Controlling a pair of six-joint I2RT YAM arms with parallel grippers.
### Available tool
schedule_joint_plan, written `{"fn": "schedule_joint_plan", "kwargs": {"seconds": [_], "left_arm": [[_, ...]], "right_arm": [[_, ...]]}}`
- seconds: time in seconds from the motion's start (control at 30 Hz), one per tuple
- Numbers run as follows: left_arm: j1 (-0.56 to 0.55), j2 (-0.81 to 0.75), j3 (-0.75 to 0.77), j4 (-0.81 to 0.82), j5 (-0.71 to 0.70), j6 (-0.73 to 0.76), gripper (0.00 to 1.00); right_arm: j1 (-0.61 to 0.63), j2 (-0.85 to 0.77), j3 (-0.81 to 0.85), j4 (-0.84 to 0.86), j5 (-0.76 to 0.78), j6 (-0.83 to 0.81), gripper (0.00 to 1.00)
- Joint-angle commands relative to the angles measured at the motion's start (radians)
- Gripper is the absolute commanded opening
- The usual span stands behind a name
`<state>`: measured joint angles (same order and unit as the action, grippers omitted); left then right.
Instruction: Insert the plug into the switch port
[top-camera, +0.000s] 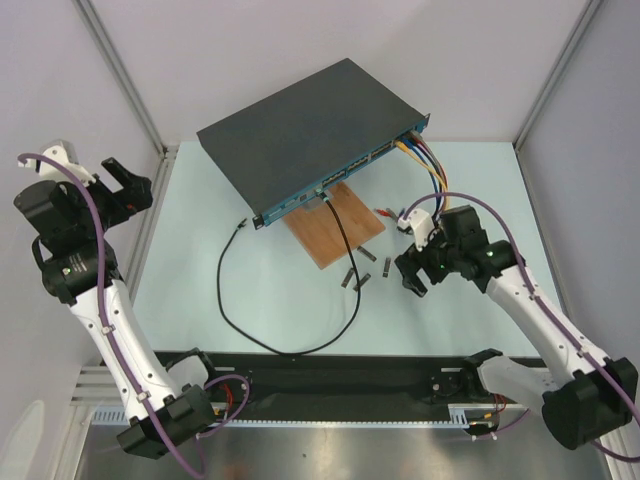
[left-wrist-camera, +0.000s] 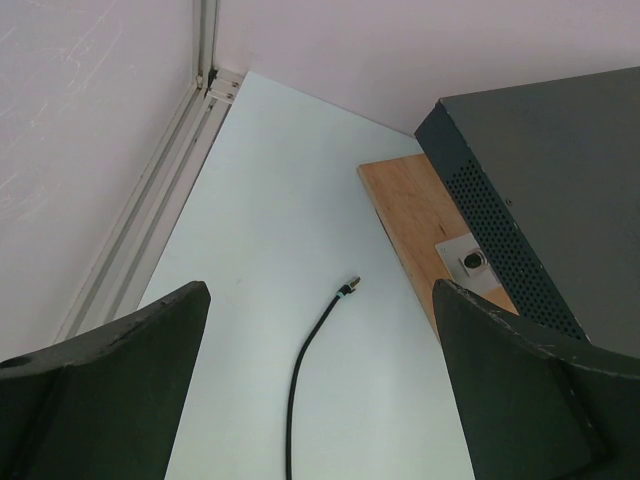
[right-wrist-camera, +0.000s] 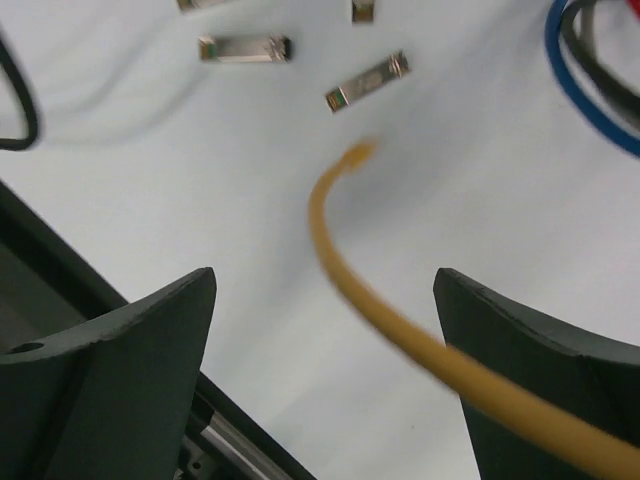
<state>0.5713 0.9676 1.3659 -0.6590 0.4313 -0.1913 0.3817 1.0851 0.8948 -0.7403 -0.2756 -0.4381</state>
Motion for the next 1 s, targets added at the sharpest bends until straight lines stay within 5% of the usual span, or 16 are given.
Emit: {"fn": "schedule_joint_plan", "kwargs": {"seconds": [0.0, 0.13, 0.27, 0.4, 0.5, 0.57, 0.73, 0.97], "left_arm": [[-0.007, -0.018, -0.016, 0.042, 0.027, -0.007, 1.0], [-0.008, -0.018, -0.022, 0.044, 0.029, -0.011, 1.0], [-0.007, -0.02, -0.016, 0.041, 0.02, -0.004, 1.0], [-0.007, -0.021, -0.017, 0.035, 0.012, 0.001, 1.0], [-0.008, -0.023, -0.019, 0.035, 0.003, 0.009, 1.0], [-0.008, -0.027, -0.022, 0.038, 0.0, 0.015, 1.0], [-0.008, -0.023, -0.025, 0.038, 0.011, 0.015, 1.0], [-0.008, -0.027, -0.034, 0.044, 0.017, 0.012, 1.0]], "right_arm": [[-0.004, -0.028, 0.107, -0.024, -0.108, 0.06, 0.95], [0.028, 0.039, 0.141, 0.12, -0.136, 0.178, 0.77], [0.097, 0.175, 0.161, 0.254, -0.038, 0.265, 0.44], [0.123, 0.265, 0.182, 0.311, 0.015, 0.326, 0.37], [0.125, 0.276, 0.178, 0.282, 0.006, 0.319, 0.48], [0.123, 0.245, 0.153, 0.237, 0.009, 0.311, 0.69], [0.091, 0.061, 0.079, 0.086, 0.019, 0.25, 0.96], [-0.191, -0.106, 0.134, -0.184, -0.073, -0.059, 1.0]]}}
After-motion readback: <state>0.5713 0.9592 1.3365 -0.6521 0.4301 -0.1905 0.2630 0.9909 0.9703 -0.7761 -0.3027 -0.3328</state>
